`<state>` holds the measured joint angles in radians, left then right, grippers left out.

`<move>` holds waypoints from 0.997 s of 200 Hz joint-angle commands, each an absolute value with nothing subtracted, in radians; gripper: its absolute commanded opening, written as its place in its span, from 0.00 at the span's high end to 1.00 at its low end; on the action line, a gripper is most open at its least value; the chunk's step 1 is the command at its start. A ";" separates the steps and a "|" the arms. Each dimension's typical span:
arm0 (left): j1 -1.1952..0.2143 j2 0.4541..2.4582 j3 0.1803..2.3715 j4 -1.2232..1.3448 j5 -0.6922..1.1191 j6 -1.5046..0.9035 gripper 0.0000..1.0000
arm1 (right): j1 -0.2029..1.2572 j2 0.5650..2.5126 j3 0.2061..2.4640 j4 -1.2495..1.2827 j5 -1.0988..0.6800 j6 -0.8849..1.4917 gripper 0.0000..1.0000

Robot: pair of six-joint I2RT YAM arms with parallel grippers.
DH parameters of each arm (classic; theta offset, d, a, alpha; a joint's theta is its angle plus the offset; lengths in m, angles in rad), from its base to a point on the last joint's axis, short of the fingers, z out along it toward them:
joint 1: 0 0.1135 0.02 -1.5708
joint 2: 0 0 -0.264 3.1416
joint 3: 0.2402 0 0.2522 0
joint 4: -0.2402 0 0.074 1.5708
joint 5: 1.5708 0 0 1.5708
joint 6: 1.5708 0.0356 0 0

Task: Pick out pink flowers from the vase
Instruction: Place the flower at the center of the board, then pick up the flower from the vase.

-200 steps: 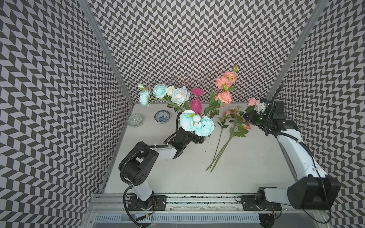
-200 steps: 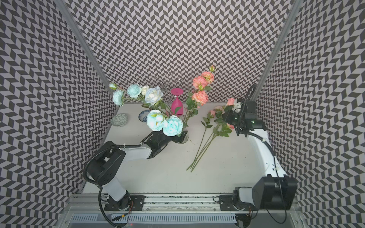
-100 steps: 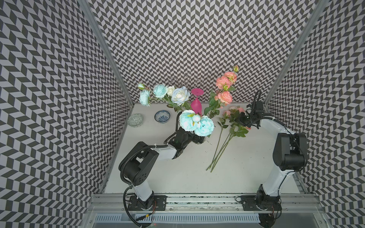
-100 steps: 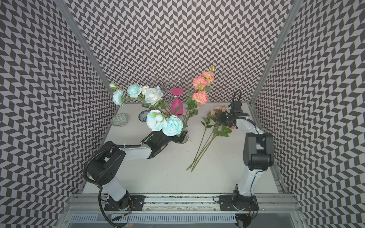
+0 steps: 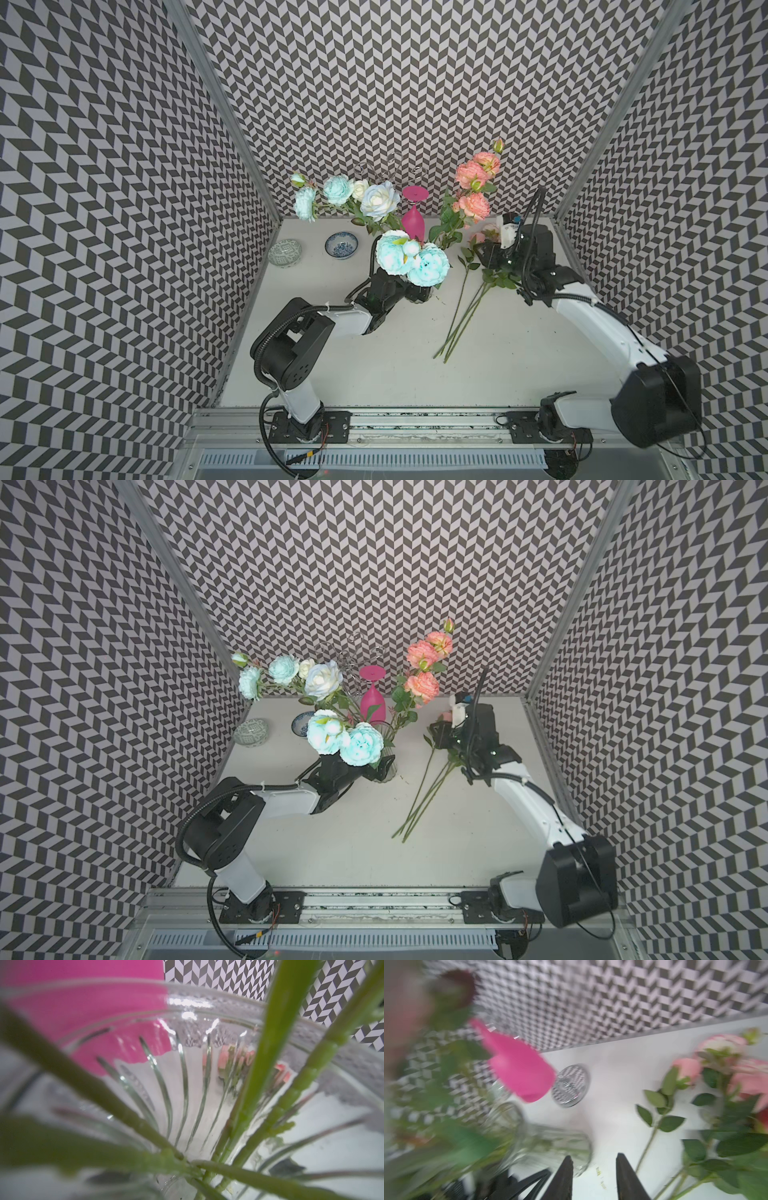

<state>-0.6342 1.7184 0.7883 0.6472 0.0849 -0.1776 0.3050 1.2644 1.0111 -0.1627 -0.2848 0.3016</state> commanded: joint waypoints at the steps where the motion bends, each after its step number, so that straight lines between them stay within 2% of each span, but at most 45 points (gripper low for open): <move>1: -0.644 1.743 0.781 0.603 0.113 -0.202 0.00 | 0.330 1.171 0.914 0.015 -0.268 0.268 0.63; 48: -0.650 1.744 0.780 0.603 0.111 -0.202 0.00 | 0.357 1.132 0.931 0.093 -0.291 0.295 0.62; 95: -0.652 1.745 0.781 0.601 0.105 -0.197 0.00 | 0.387 1.166 1.011 0.093 -0.310 0.251 0.52; 113: -0.653 1.744 0.782 0.600 0.106 -0.198 0.00 | 0.402 1.186 1.026 0.117 -0.291 0.250 0.51; 159: -0.652 1.742 0.782 0.599 0.104 -0.197 0.00 | 0.437 1.274 1.092 0.145 -0.267 0.236 0.51; 199: -0.652 1.740 0.781 0.599 0.100 -0.196 0.00 | 0.460 1.331 1.116 0.207 -0.180 0.252 0.58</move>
<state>-0.6353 1.7195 0.7883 0.6491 0.0845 -0.1772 0.4465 1.3094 1.0813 0.1093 -0.2485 0.2512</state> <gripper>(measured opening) 0.996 0.439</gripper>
